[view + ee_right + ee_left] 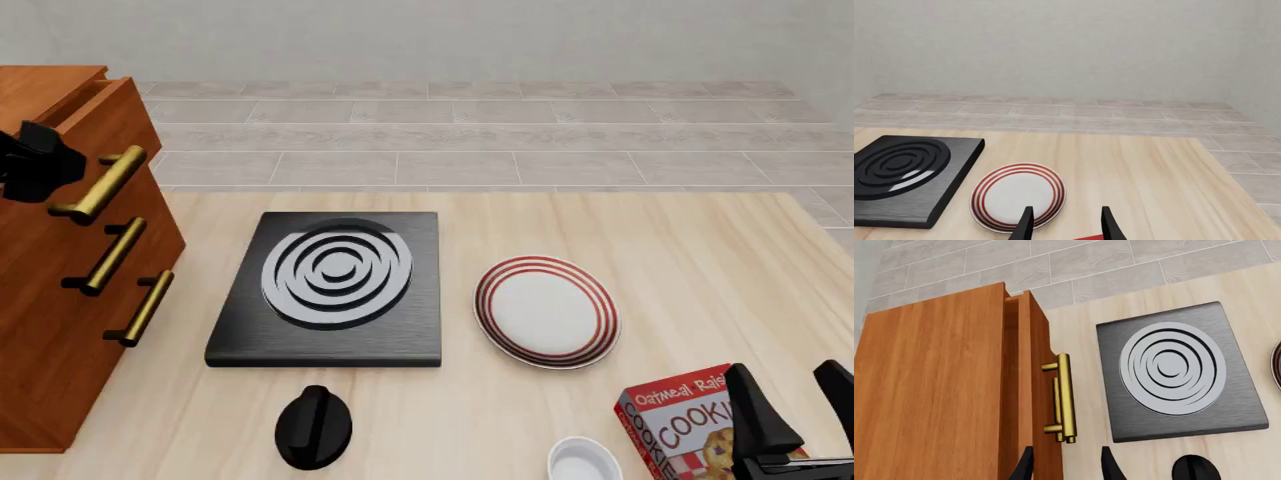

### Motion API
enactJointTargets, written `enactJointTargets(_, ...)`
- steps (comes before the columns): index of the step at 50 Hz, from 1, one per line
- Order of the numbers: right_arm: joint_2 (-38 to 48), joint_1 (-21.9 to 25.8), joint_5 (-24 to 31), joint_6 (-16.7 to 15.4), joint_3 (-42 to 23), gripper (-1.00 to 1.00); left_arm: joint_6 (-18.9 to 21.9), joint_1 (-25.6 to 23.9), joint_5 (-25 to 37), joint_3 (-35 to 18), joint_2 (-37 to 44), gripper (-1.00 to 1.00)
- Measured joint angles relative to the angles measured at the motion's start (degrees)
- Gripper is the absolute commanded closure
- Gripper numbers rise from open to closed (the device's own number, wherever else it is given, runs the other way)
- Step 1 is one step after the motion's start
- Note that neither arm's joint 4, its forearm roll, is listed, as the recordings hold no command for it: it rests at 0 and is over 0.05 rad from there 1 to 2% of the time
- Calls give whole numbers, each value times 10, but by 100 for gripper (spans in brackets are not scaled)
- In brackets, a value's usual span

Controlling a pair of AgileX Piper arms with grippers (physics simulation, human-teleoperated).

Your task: Pick the akita bowl in the top layer of the wooden cabinet and place it on the plate.

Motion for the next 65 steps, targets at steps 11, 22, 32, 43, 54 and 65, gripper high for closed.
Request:
enactJointTargets(11,-5,0,5,1,0,-100,13,22,0,-14,11,-100)
enactJointTargets(22,-5,0,5,3,-1,-100,21,40,-10,-1,16,-100)
enactJointTargets(32,-3,0,2,3,0,-100,24,52,-29,30,17,-100)
enactJointTargets(43,9,1,-9,1,0,-100,21,62,-52,66,20,-100)
enactJointTargets(54,21,1,-21,0,0,-100,20,72,-71,93,25,-100)
enactJointTargets(65,25,1,-25,0,1,-100,20,75,-88,116,28,-100)
